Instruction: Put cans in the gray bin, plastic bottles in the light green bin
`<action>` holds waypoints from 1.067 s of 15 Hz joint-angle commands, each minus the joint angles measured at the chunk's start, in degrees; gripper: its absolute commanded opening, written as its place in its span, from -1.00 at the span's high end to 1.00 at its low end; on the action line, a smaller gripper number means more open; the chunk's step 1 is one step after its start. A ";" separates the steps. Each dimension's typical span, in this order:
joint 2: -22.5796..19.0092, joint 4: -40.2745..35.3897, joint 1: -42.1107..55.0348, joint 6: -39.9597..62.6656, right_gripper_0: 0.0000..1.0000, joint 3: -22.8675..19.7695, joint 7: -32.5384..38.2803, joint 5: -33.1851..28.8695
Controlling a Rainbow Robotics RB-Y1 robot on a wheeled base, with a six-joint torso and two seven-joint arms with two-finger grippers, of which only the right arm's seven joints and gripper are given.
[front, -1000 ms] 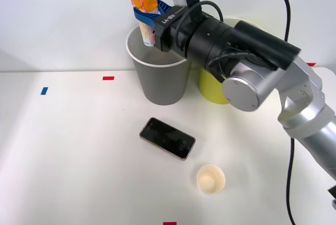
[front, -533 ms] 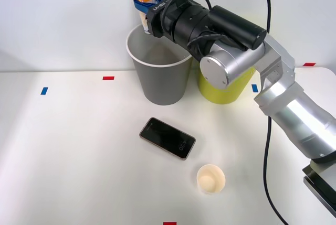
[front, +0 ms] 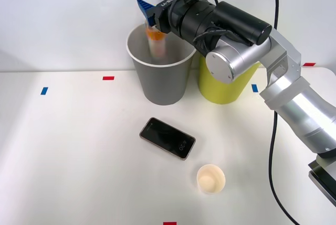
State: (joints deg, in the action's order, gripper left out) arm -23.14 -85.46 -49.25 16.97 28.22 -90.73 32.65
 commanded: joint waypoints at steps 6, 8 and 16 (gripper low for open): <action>-17.29 -16.06 5.39 -0.10 -1.00 4.04 2.75 11.56; -24.14 -21.68 7.41 -0.19 -1.00 3.95 3.54 15.25; -33.46 -30.30 30.53 -19.87 -1.00 -1.06 5.56 19.20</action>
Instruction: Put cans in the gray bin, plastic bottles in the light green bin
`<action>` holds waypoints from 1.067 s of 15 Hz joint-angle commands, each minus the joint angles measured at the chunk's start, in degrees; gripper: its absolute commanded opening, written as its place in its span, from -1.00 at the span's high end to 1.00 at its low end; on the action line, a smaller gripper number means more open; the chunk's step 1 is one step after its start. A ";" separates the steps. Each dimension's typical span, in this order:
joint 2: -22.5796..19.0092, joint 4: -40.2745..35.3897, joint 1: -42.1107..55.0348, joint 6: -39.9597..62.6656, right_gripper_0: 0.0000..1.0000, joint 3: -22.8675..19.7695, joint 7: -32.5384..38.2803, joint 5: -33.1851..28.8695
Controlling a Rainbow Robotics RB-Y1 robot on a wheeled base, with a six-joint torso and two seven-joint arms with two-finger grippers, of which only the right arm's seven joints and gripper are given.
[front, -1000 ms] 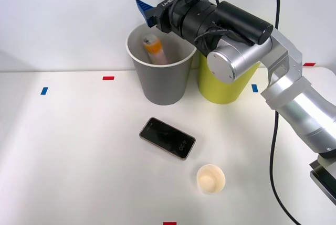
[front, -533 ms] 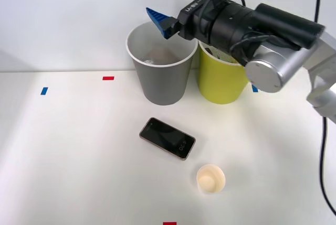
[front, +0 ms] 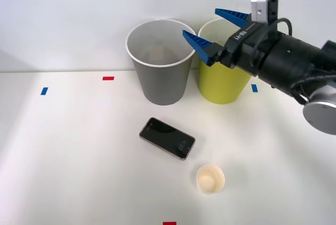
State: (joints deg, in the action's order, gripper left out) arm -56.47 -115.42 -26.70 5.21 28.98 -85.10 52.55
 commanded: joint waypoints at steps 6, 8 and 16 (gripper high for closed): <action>1.72 -1.65 28.46 -22.26 -1.00 -7.10 -1.29 -0.52; 4.79 -3.59 36.54 -24.19 -1.00 -9.82 -2.00 -0.96; 23.34 -4.20 53.77 -25.95 -1.00 -16.68 -4.46 -8.43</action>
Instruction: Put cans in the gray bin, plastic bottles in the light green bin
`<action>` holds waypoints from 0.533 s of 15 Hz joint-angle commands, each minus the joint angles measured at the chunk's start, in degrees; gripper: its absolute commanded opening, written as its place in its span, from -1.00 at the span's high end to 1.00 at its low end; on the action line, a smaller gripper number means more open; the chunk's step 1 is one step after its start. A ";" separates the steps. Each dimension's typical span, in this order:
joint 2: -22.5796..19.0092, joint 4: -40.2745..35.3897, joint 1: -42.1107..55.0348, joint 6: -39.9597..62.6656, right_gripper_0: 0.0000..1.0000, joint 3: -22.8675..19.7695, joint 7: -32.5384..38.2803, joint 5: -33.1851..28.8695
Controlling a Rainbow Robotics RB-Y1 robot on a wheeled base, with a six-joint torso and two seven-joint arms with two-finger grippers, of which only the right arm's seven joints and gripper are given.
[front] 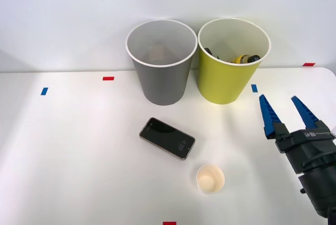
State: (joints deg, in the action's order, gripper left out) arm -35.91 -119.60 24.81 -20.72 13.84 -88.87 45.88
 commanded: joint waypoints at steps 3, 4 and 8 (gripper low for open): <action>6.73 -0.02 6.83 -0.02 -1.00 -2.94 -1.22 -6.42; 7.70 -0.02 7.53 -0.11 -1.00 -3.20 -1.22 -7.47; 13.06 -0.02 9.64 0.07 -1.00 -3.82 -1.75 -9.58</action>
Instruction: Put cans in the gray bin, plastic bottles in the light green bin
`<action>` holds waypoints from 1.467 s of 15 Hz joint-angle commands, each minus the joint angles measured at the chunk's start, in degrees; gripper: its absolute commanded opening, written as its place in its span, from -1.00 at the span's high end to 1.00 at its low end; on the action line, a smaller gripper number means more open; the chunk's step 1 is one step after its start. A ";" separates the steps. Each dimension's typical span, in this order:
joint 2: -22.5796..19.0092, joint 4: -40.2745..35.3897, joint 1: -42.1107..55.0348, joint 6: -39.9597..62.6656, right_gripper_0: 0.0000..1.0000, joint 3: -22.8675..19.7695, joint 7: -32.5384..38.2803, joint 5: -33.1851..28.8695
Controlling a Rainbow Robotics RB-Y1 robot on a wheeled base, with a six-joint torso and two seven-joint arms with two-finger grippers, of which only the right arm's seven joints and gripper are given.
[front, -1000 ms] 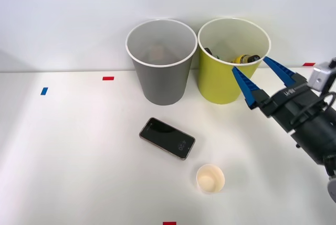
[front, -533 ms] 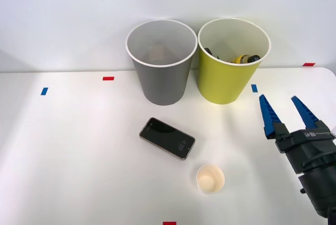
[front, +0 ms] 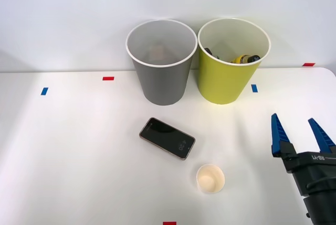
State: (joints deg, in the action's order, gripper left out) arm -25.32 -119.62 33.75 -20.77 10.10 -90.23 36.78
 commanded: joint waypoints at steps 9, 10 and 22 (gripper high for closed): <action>13.72 -0.26 -1.14 7.68 -1.00 -2.71 -0.56 -10.33; 13.72 -0.26 -1.58 8.21 -1.00 -3.07 -0.82 -10.42; 3.43 6.07 5.98 -12.10 -1.00 0.89 20.36 -26.24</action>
State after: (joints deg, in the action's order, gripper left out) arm -19.18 -116.24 37.83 -28.46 9.70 -68.70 11.60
